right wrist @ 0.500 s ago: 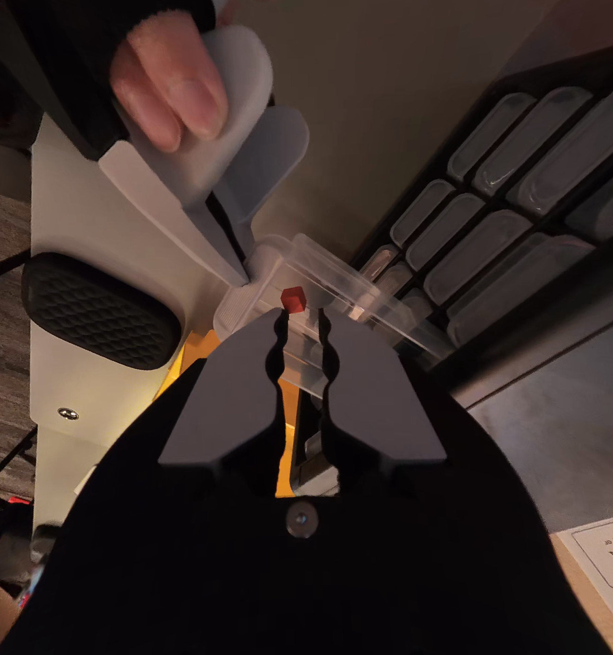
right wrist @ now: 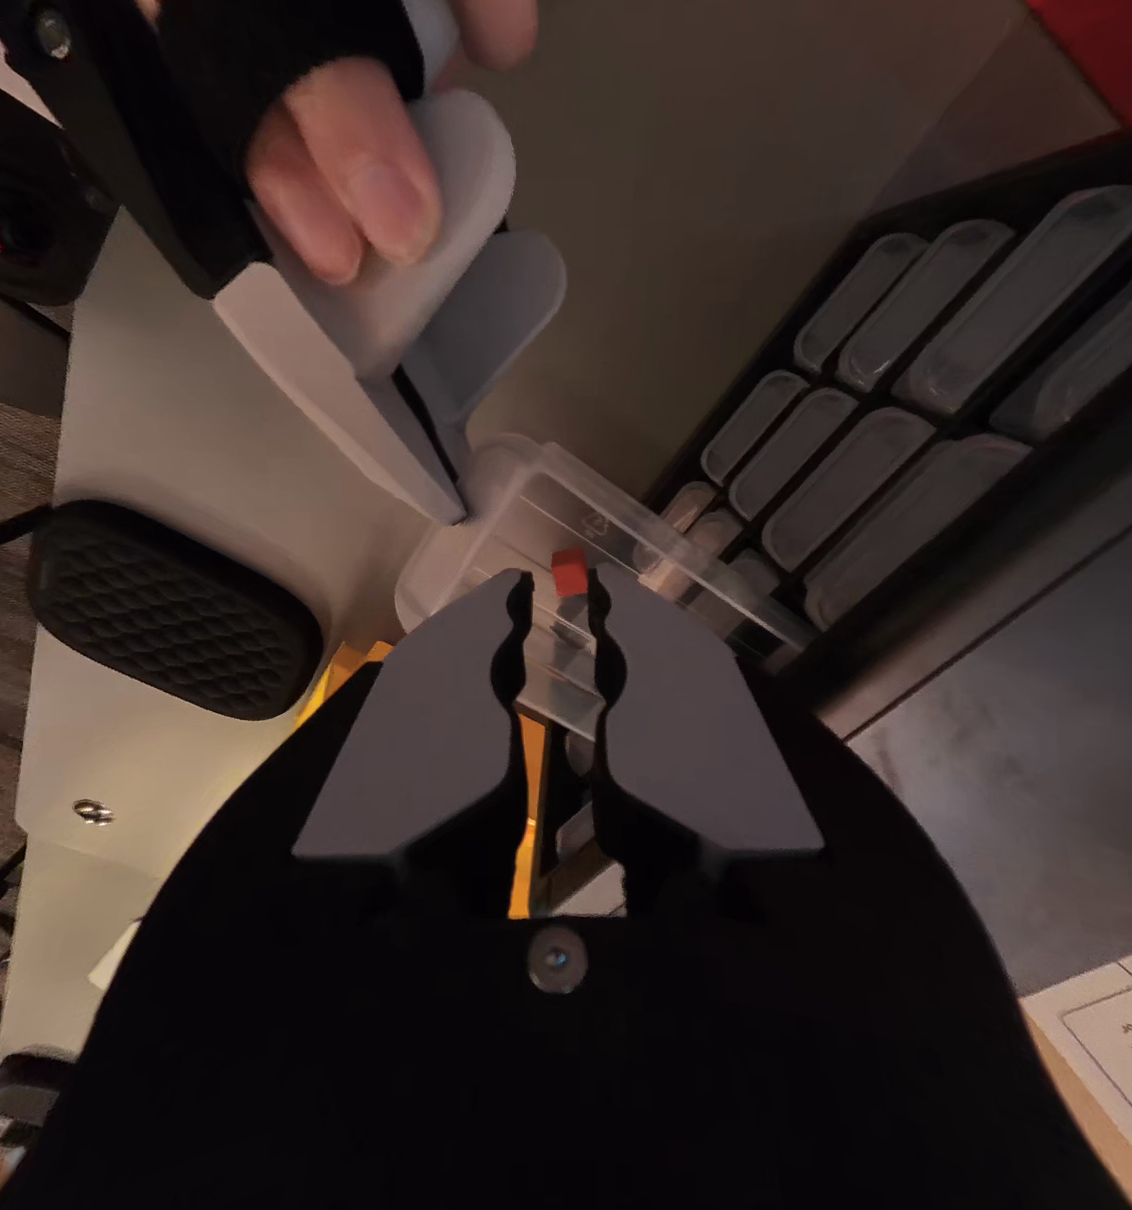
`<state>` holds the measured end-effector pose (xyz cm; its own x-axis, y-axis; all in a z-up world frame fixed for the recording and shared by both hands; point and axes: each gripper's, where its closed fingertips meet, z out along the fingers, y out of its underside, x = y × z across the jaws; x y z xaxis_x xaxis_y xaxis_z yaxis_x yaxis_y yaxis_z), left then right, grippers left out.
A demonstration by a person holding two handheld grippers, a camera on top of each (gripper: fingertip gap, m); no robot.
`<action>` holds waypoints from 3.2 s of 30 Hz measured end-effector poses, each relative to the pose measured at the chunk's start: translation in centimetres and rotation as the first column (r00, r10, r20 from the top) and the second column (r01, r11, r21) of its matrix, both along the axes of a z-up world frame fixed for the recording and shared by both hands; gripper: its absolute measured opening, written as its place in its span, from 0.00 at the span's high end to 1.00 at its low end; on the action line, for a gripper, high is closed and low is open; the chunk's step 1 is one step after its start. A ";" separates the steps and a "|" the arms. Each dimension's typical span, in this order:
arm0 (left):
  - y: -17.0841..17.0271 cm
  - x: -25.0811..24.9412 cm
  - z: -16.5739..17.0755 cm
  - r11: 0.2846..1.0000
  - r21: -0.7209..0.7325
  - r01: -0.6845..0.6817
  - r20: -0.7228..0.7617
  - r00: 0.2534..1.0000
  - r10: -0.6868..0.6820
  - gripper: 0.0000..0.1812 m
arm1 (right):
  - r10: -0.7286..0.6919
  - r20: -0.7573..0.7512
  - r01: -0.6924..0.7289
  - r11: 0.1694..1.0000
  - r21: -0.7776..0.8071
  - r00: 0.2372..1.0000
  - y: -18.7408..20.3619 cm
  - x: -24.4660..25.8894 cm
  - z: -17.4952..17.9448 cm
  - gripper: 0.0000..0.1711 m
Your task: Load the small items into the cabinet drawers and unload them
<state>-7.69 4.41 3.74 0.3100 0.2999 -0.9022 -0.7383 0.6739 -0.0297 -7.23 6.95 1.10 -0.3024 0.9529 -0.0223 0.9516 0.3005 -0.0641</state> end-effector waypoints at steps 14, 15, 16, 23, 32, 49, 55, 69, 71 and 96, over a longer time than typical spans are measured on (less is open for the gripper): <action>0.2 0.0 -0.2 1.000 -0.011 -0.002 0.000 1.000 0.002 0.97 | -0.015 0.034 0.014 1.000 0.013 0.999 0.5 0.2 -0.3 0.93; 0.3 0.0 -0.2 1.000 -0.012 -0.003 -0.001 1.000 0.003 0.97 | -0.016 0.018 0.015 1.000 0.023 1.000 0.5 0.1 0.0 0.93; 0.3 0.0 -0.3 1.000 -0.013 -0.002 -0.002 1.000 0.002 0.97 | -0.019 -0.004 0.019 0.999 0.027 1.000 0.4 0.0 0.4 0.93; 0.3 0.1 -0.4 1.000 -0.017 -0.001 -0.006 1.000 0.001 0.97 | -0.060 -0.137 0.074 0.992 0.102 0.989 0.5 0.4 4.4 0.93; 0.7 -0.1 -0.1 0.999 -0.038 -0.006 0.000 1.000 0.006 0.97 | -0.482 -0.207 0.516 0.838 0.175 0.852 0.3 15.0 6.6 0.93; 6.4 1.9 -0.3 0.988 -0.114 -0.103 -0.031 0.994 0.100 0.97 | -0.874 -0.003 0.874 0.486 0.018 0.486 0.5 29.3 -14.9 0.93; 8.0 2.3 -0.4 0.979 -0.156 -0.135 -0.045 0.991 0.129 0.96 | -0.865 0.026 0.865 0.501 0.024 0.500 0.3 29.7 -16.5 0.93; 4.9 4.3 -0.4 0.998 -0.056 -0.025 -0.048 0.999 0.023 0.94 | -0.858 -0.193 0.879 0.471 0.073 0.476 0.3 29.0 -13.3 0.86; 4.0 5.7 -0.7 0.999 -0.042 0.005 -0.074 0.997 -0.008 0.93 | -0.851 -0.236 0.882 0.465 0.081 0.470 0.2 28.7 -12.1 0.86; 4.3 5.1 -1.5 0.998 0.039 -0.042 -0.072 0.996 0.045 0.99 | -0.708 -0.351 0.789 0.574 0.219 0.613 -3.7 24.2 -5.7 0.86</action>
